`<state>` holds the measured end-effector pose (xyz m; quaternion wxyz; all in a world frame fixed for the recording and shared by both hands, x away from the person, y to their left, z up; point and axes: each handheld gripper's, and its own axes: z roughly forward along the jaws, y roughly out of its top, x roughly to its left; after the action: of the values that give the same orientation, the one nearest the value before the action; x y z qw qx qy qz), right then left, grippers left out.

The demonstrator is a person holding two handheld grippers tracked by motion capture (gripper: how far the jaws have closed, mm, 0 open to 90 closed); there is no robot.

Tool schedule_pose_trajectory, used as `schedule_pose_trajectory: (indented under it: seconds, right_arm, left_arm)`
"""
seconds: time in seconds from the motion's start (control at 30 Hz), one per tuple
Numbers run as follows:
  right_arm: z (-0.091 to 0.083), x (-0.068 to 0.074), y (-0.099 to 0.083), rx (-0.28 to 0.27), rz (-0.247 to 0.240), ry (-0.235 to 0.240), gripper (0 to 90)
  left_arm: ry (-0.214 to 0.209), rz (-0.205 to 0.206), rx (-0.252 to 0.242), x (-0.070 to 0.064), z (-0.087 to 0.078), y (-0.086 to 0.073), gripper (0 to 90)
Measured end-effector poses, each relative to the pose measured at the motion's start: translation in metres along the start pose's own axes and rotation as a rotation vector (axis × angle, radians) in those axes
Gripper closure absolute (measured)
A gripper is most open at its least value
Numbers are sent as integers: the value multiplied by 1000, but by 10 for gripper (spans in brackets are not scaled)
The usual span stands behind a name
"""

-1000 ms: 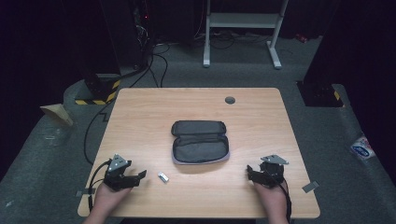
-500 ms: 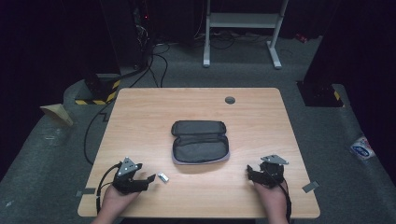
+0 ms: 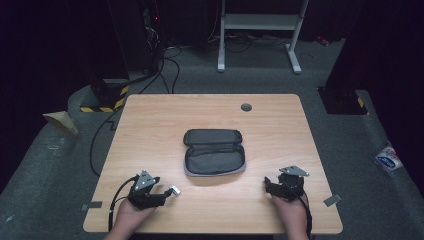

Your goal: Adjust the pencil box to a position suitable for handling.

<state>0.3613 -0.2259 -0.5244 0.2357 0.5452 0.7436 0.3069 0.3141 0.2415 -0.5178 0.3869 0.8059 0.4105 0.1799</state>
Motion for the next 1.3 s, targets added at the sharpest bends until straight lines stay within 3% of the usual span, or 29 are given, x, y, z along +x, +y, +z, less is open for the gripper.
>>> schedule_pose_trajectory:
  seconds: [0.57, 0.97, 1.1, 1.3]
  right_arm:
    - [0, 1, 0, 2, 7, -2, 167]
    - [0, 1, 0, 1, 7, -2, 167]
    - [0, 1, 0, 1, 7, -2, 167]
    - [0, 1, 0, 1, 7, -2, 167]
  left_arm:
    - [-12, 49, 19, -9, 16, 7, 361]
    - [-27, 75, 12, -17, 23, 9, 532]
    - [-31, 101, 13, -19, 23, 8, 600]
    - [-43, 83, 7, -18, 22, 6, 636]
